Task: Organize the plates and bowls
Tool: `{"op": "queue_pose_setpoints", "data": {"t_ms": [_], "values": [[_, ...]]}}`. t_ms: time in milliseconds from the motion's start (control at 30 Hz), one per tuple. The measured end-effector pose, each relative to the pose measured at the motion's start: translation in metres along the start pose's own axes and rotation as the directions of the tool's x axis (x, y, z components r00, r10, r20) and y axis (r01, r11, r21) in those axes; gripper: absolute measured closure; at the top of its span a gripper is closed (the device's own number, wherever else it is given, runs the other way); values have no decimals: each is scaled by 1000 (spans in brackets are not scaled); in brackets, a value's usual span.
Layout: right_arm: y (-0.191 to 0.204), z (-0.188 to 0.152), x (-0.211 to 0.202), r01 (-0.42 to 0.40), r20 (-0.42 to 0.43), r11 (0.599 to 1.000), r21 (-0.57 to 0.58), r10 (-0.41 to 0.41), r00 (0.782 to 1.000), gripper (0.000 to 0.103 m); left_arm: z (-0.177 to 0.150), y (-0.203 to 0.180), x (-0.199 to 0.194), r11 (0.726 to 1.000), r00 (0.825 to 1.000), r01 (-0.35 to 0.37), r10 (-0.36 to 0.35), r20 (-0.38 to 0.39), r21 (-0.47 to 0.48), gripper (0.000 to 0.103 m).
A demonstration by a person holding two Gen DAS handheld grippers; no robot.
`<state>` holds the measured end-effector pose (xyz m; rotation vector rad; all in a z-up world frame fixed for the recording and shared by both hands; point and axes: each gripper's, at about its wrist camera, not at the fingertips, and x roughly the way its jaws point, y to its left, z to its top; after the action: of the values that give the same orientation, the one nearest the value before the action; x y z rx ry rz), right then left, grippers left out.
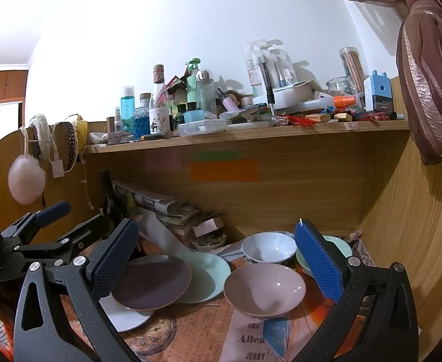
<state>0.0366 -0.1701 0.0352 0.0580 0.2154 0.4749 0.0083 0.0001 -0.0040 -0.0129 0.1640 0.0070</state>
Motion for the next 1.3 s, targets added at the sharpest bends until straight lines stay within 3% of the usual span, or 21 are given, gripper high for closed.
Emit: {"op": "queue_pose_setpoints", "data": {"t_ms": [1300], "values": [[3, -1, 4, -3, -5, 1000, 15, 3, 1000, 0, -1, 0, 4, 1000, 1000, 6, -6, -9, -9, 0]]}}
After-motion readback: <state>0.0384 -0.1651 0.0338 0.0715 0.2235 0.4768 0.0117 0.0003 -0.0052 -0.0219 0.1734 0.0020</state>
